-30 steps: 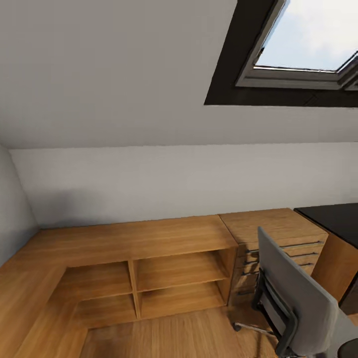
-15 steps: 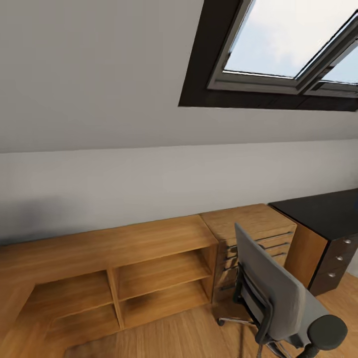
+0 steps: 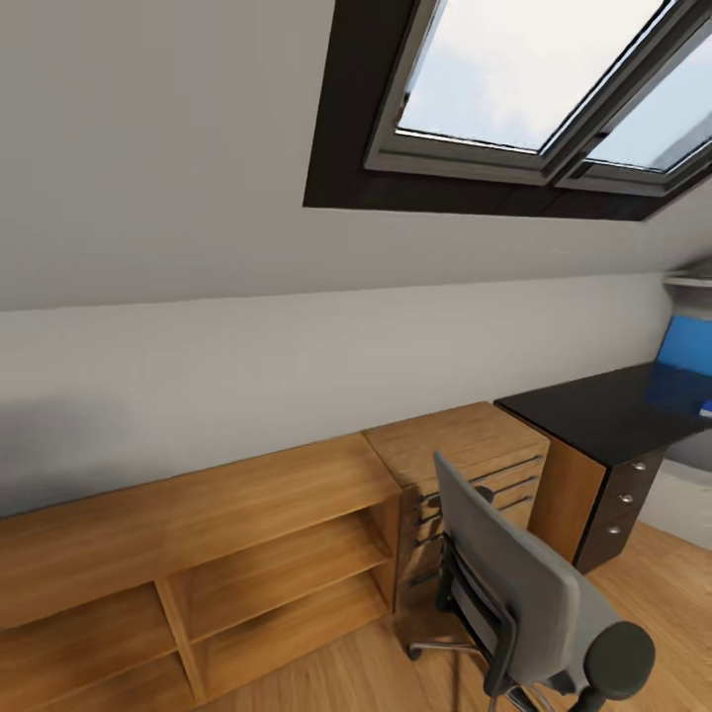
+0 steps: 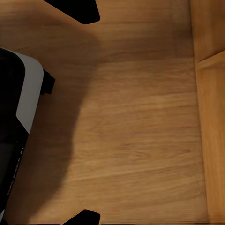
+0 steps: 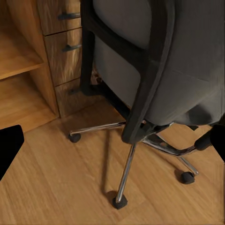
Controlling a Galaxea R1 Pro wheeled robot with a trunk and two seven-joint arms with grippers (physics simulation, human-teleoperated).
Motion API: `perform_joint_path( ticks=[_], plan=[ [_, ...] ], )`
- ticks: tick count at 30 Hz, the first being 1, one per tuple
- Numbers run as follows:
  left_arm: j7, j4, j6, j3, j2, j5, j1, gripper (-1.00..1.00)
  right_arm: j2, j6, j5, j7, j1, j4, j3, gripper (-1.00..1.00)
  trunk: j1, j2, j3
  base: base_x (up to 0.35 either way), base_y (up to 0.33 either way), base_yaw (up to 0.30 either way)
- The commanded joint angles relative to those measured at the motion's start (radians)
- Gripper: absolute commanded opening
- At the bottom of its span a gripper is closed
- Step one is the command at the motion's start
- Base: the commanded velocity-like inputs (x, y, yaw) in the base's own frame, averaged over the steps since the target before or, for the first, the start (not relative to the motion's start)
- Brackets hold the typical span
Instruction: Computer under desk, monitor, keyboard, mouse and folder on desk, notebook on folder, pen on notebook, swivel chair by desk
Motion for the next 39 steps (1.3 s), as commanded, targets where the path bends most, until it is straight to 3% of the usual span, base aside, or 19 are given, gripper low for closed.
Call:
perform_joint_path(
  ticks=[1,18,39],
  plan=[
    [0.006,-0.001,-0.005,-0.008,0.001,0.007,-0.001,1.00,0.001,-0.002,-0.003,-0.006,-0.001,0.002,0.009,1.00,0.001,-0.002,-0.002,0.111,0.000,-0.256],
    [0.006,-0.001,-0.005,-0.008,0.001,0.007,-0.001,1.00,0.001,-0.002,-0.003,-0.006,-0.001,0.002,0.010,1.00,0.001,-0.002,-0.003,0.022,0.000,-0.287],
    [0.005,-0.001,-0.005,-0.010,0.001,0.005,-0.001,1.00,0.001,-0.002,-0.003,-0.006,-0.001,0.002,0.010,1.00,0.001,-0.002,-0.001,0.000,0.136,-0.297]
  ],
)
